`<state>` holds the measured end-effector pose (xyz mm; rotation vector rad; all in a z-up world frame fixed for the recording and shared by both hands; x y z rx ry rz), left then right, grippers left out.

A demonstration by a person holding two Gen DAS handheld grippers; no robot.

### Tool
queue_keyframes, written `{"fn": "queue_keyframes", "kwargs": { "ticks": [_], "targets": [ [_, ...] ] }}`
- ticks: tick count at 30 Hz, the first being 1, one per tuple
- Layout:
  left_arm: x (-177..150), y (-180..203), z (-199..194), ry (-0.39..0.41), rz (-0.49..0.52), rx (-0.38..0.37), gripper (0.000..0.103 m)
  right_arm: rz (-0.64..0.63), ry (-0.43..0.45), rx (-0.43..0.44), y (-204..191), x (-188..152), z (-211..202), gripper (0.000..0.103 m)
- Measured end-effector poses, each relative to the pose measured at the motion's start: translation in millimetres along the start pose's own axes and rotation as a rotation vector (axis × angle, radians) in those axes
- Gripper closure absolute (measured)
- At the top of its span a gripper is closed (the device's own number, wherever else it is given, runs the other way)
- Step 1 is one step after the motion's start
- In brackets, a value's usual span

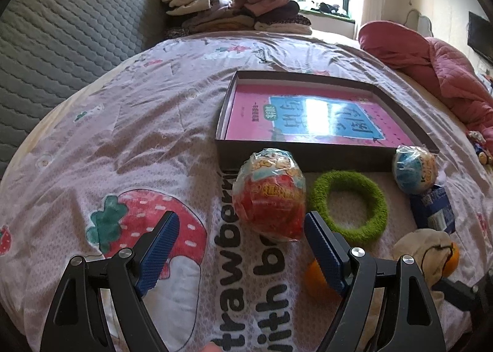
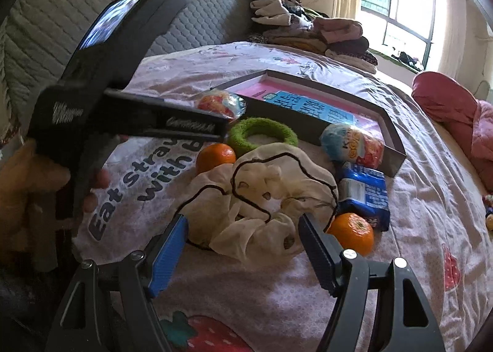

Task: Organize objects
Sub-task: 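Move the left tool to the red-wrapped egg while the right tool reaches the cream pouch, then close the left tool on the red egg while the right tool grips the cream pouch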

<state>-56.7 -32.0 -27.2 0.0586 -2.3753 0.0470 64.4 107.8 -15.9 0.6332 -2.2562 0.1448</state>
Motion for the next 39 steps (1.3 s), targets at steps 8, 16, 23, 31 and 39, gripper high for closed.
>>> {"fn": "queue_keyframes", "kwargs": {
  "ticks": [8, 16, 23, 31, 39],
  "targets": [
    [8, -2, 13, -0.033, 0.002, -0.025, 0.019, 0.033, -0.032, -0.008, 6, 5, 13, 0.03],
    [13, -1, 31, -0.079, -0.008, -0.057, 0.019, 0.099, -0.07, 0.041, 20, 6, 21, 0.048],
    [14, -2, 38, -0.092, -0.031, -0.083, 0.023, 0.164, -0.082, 0.104, 25, 3, 20, 0.075],
    [14, 1, 31, -0.078, -0.017, -0.099, 0.052, 0.197, -0.062, 0.118, 32, 5, 14, 0.082],
    [16, 5, 4, -0.003, 0.007, -0.104, 0.053, 0.21, -0.013, 0.103, 37, 9, 2, 0.083]
  ]
}}
Point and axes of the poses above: each gripper's, at about its wrist camera, not at the fingertips, and z roughly the way its jaws point, y to its right, x to its top, the point moved 1 cm from there along z, roughly the way its jaws point
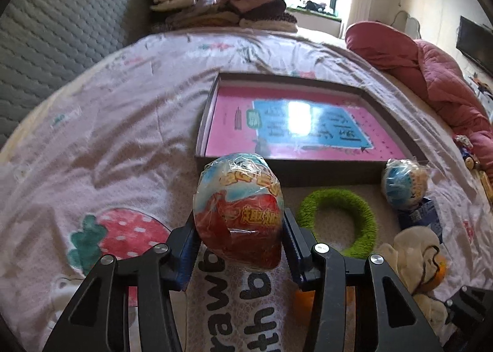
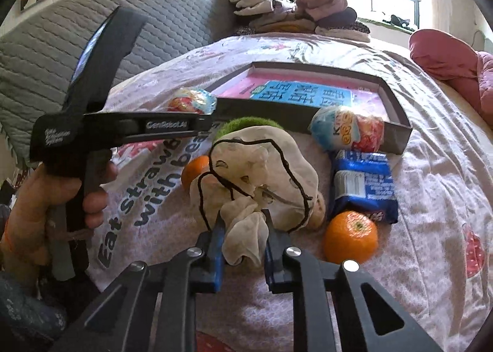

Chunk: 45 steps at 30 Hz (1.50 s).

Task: Organize objects
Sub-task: 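Close the left tool on the red egg while the right tool grips the cream pouch, then carry the red egg with the left tool while the right tool carries the pouch over the tray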

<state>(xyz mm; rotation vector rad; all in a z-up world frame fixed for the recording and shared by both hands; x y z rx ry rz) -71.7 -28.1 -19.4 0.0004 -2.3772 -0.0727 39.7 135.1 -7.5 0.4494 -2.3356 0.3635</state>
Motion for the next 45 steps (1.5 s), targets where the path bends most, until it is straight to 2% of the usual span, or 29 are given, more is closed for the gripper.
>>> {"fn": "queue_keyframes", "kwargs": {
  "ticks": [5, 20, 33, 45],
  "targets": [
    [-1, 11, -18, 0.045, 0.041, -0.011, 0.053, 0.006, 0.034, -0.008, 2, 3, -7, 0.083],
    [3, 25, -46, 0.124, 0.065, -0.034, 0.053, 0.027, 0.182, -0.051, 16, 25, -35, 0.083],
    [29, 31, -62, 0.157, 0.039, -0.003, 0.053, 0.046, 0.236, -0.107, 31, 60, -48, 0.083],
    [48, 33, -61, 0.171, 0.044, -0.011, 0.053, 0.054, 0.256, -0.131, 36, 81, -43, 0.083]
  ]
}}
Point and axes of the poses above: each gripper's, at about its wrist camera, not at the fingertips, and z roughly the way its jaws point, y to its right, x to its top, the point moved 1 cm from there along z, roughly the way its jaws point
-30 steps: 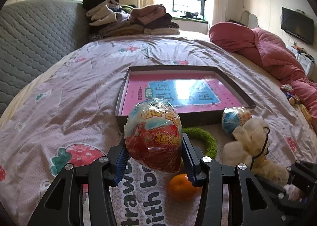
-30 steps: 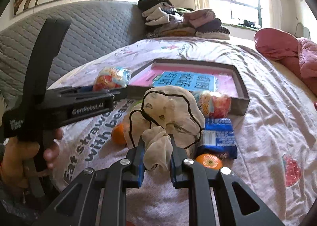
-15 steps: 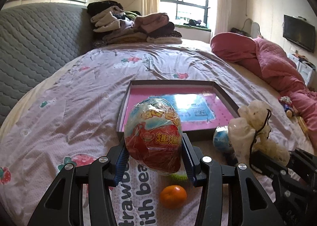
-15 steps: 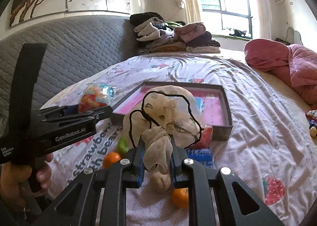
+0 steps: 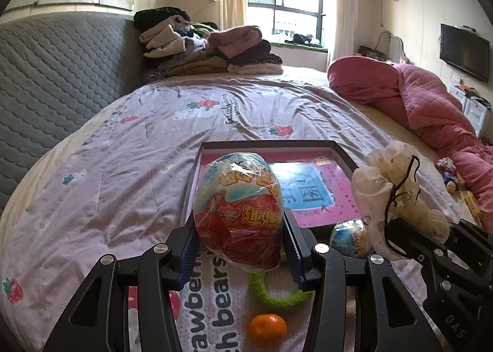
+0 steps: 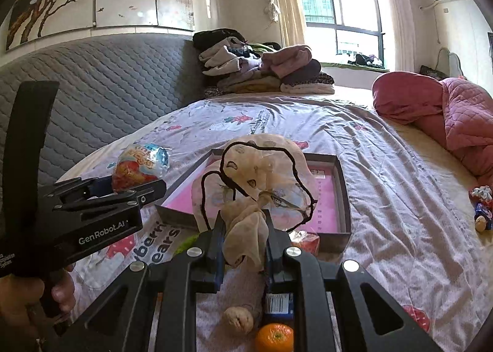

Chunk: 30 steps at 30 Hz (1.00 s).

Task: Organize objects
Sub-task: 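Carry the red egg with the left tool while the right tool carries the pouch over the tray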

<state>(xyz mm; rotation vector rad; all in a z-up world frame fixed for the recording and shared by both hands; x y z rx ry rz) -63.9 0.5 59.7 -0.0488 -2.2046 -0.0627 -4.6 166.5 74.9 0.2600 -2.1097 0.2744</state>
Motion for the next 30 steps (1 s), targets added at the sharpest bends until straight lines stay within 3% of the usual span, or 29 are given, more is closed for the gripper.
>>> {"fn": "queue_keyframes", "kwargs": {
  "ticks": [11, 30],
  "targets": [
    [18, 0, 1, 0.015, 0.004, 0.0, 0.053, 0.005, 0.052, -0.036, 8, 26, 4, 0.083],
    [34, -7, 16, 0.006, 0.016, 0.013, 0.053, 0.015, 0.066, -0.047, 14, 49, 19, 0.083]
  ]
}}
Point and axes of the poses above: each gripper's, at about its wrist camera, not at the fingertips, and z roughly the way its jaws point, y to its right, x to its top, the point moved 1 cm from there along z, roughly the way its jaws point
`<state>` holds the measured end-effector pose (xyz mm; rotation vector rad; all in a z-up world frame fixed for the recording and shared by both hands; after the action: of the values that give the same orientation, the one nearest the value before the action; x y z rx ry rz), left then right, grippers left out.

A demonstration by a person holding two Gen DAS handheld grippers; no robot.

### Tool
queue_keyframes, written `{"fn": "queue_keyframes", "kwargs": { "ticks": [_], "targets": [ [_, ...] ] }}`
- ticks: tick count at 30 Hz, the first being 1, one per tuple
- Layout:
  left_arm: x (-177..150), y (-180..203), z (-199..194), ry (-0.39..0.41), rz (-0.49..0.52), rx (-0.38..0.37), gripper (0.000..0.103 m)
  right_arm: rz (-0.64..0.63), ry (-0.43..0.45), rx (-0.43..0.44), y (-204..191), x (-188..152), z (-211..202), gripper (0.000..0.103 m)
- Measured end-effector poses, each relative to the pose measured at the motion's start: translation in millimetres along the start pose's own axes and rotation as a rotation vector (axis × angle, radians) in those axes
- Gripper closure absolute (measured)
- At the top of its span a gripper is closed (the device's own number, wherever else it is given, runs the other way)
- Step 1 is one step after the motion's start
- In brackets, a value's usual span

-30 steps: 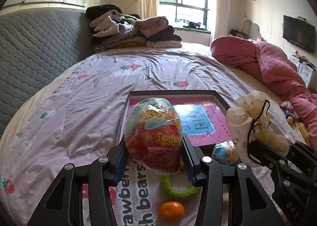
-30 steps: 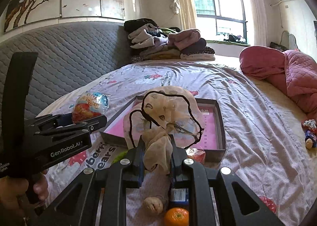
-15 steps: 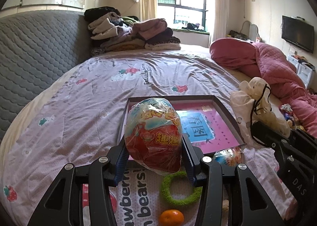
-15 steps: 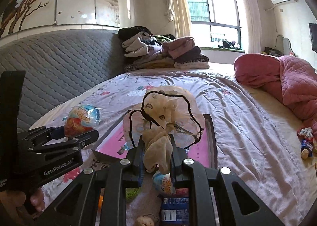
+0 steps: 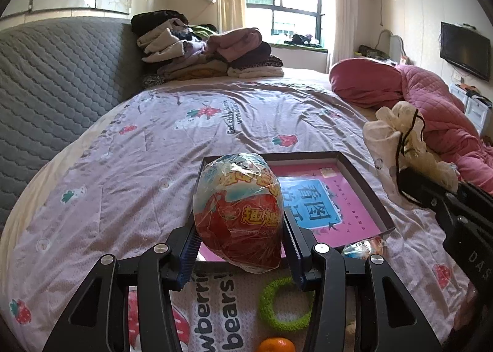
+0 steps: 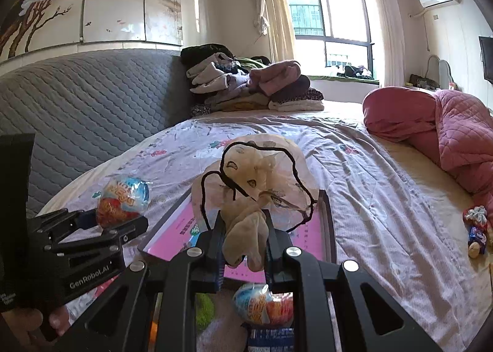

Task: Organize objects
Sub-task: 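Carry the red egg with the left tool while the right tool carries the pouch over the tray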

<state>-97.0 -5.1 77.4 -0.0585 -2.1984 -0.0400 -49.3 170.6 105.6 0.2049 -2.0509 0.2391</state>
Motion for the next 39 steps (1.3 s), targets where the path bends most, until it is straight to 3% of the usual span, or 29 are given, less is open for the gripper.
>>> {"fn": "queue_keyframes", "kwargs": {
  "ticks": [24, 39],
  "targets": [
    [33, 6, 27, 0.015, -0.022, -0.008, 0.053, -0.023, -0.008, -0.027, 9, 23, 36, 0.083],
    [31, 0, 56, -0.021, -0.009, 0.037, 0.052, -0.041, -0.036, -0.051, 16, 24, 53, 0.083]
  ]
}}
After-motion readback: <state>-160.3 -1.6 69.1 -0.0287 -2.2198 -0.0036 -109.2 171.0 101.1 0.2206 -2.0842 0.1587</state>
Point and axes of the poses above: each gripper's, at about its wrist camera, not at the fingertips, and z roughly the way its jaws point, y to its right, x to its top, the point moved 1 cm from there along z, roughly the way its jaws point
